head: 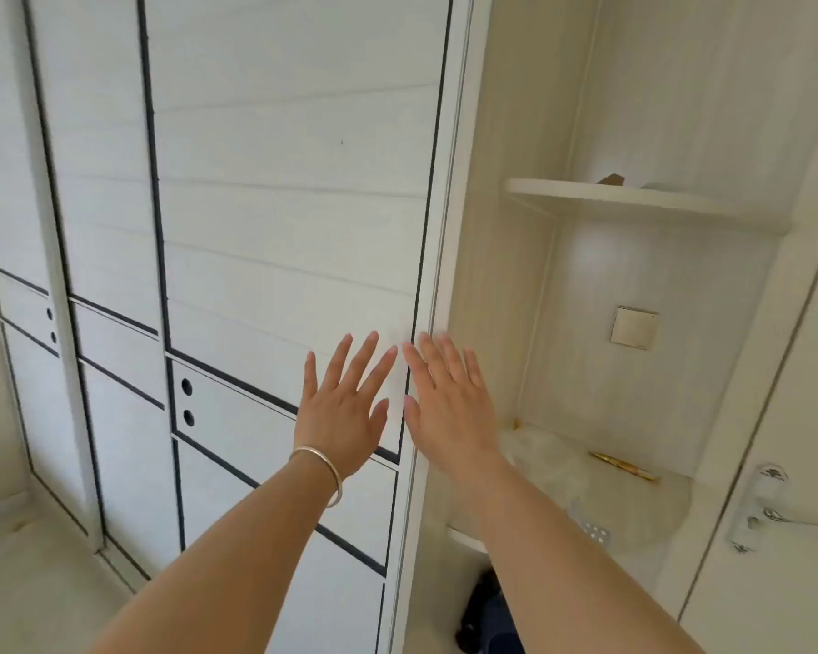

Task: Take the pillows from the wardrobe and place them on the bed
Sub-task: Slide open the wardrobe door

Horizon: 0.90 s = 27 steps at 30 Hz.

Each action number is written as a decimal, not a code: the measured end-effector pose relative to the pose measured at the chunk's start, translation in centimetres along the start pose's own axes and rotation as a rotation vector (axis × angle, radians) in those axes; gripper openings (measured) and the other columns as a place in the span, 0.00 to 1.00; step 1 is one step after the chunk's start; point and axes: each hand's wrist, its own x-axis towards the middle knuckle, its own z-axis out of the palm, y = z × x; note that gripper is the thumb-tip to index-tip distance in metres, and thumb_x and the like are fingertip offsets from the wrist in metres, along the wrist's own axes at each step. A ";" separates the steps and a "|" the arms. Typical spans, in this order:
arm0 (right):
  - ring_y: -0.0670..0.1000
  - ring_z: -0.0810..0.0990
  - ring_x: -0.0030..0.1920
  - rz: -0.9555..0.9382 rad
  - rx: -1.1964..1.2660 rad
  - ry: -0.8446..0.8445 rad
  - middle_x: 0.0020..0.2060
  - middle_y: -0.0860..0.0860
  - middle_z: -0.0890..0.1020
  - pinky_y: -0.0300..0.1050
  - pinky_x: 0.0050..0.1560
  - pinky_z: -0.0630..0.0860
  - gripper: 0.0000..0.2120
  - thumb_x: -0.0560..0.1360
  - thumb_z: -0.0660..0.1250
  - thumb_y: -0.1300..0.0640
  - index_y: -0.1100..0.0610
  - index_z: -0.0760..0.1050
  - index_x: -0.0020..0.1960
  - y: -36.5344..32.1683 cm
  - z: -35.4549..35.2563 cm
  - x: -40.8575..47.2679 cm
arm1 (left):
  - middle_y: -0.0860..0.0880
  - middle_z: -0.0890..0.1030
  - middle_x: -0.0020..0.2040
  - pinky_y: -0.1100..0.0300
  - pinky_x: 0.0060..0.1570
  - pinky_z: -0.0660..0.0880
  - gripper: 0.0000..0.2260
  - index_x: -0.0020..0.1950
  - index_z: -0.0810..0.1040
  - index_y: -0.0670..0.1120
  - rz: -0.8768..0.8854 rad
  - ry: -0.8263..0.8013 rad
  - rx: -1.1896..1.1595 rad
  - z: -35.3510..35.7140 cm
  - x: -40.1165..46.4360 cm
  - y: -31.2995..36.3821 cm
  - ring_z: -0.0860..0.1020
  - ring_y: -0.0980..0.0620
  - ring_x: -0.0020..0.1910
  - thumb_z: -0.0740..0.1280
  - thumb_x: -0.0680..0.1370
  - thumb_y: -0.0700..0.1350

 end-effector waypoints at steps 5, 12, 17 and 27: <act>0.58 0.68 0.70 -0.235 -0.021 0.071 0.68 0.56 0.73 0.56 0.71 0.52 0.29 0.70 0.66 0.53 0.58 0.69 0.70 1.4 2.6 2.9 | 0.53 0.45 0.78 0.41 0.73 0.43 0.28 0.74 0.42 0.55 -0.118 -0.008 0.079 2.9 2.6 0.0 0.44 0.49 0.77 0.36 0.76 0.62; 0.58 0.70 0.68 -0.322 0.054 0.141 0.66 0.55 0.76 0.54 0.72 0.50 0.26 0.72 0.52 0.56 0.59 0.70 0.68 1.4 5.3 4.2 | 0.48 0.62 0.76 0.39 0.71 0.49 0.29 0.76 0.57 0.49 -0.120 -0.032 0.079 4.4 3.8 1.9 0.57 0.44 0.76 0.49 0.74 0.56; 0.57 0.74 0.66 -0.309 0.110 0.143 0.64 0.55 0.78 0.52 0.72 0.48 0.25 0.73 0.51 0.58 0.59 0.73 0.66 1.2 5.8 4.6 | 0.49 0.45 0.79 0.42 0.73 0.36 0.31 0.75 0.38 0.51 -0.177 -0.128 0.113 4.6 4.8 2.9 0.40 0.48 0.77 0.37 0.72 0.56; 0.55 0.66 0.72 -0.253 -0.100 0.014 0.69 0.53 0.72 0.58 0.72 0.38 0.27 0.75 0.45 0.54 0.58 0.68 0.70 -0.8 5.2 4.9 | 0.50 0.37 0.78 0.43 0.74 0.41 0.32 0.69 0.29 0.52 -0.212 -0.157 0.119 5.3 5.1 1.7 0.37 0.53 0.76 0.52 0.79 0.54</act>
